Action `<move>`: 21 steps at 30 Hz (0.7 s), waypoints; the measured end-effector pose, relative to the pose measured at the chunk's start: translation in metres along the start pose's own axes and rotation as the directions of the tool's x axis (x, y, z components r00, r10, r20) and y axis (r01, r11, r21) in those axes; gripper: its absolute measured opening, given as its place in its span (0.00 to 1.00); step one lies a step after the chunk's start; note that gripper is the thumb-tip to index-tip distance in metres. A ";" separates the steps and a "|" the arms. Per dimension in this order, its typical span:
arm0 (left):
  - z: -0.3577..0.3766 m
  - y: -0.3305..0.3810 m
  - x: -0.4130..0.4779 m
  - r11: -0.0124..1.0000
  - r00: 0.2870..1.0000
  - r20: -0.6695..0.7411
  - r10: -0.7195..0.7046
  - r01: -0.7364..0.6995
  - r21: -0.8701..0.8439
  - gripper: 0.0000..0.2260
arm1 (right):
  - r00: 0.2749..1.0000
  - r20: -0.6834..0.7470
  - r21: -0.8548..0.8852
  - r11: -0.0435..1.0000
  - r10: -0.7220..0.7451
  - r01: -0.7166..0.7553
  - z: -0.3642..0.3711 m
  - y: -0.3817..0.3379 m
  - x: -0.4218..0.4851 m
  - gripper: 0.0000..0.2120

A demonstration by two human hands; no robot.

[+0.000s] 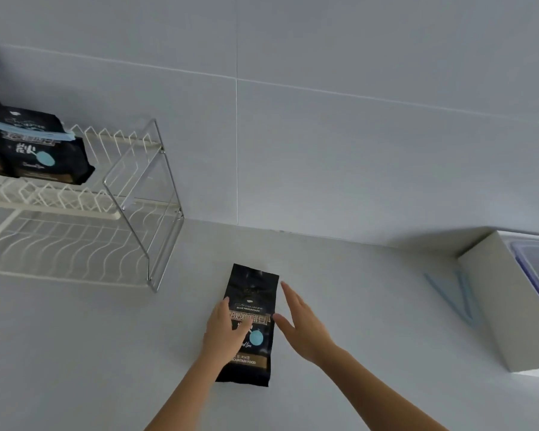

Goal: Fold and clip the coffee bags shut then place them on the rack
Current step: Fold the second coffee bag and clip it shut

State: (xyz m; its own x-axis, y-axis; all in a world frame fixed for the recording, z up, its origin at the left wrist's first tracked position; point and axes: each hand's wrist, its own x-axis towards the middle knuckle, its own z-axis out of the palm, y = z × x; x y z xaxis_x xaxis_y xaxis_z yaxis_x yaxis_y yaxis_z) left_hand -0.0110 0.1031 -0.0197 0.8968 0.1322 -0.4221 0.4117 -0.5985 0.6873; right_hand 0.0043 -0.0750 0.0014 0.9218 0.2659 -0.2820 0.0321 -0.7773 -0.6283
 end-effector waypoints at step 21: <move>-0.037 -0.003 -0.025 0.791 0.983 0.174 0.056 0.063 -0.609 0.03 | 0.990 -0.064 0.640 0.767 0.124 -0.055 -0.006 -0.013 -0.036 0.09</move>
State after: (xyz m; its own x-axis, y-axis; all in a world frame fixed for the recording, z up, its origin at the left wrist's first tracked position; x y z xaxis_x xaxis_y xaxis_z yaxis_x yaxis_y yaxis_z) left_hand -0.0283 0.1309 0.0107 0.8767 -0.0415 -0.4793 0.4803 0.0163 0.8770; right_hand -0.0273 -0.0773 0.0241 0.9414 0.1307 -0.3110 -0.2731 -0.2461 -0.9300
